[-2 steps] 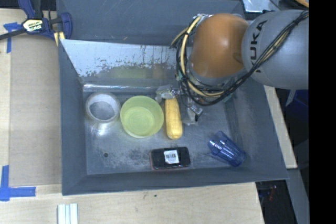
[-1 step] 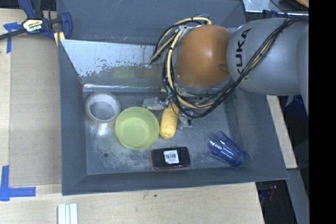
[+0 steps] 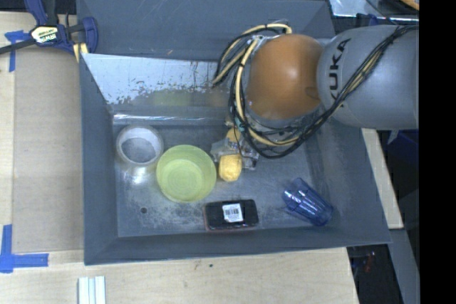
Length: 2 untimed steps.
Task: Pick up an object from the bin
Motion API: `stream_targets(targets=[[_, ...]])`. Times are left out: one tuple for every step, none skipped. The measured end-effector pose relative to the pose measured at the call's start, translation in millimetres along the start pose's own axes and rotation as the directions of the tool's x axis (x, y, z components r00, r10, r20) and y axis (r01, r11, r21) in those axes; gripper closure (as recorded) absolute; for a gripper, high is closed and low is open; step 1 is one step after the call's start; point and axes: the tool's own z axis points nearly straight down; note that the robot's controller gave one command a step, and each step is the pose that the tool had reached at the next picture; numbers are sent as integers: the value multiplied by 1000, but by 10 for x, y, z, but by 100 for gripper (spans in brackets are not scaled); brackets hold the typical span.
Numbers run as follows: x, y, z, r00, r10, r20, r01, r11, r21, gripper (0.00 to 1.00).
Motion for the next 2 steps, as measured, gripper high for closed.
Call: stream_targets(targets=[[1,1,-4,1000,1,0,-1,1000,0,100],[5,24,-381,1000,2,-3,-2,1000,-8,100]])
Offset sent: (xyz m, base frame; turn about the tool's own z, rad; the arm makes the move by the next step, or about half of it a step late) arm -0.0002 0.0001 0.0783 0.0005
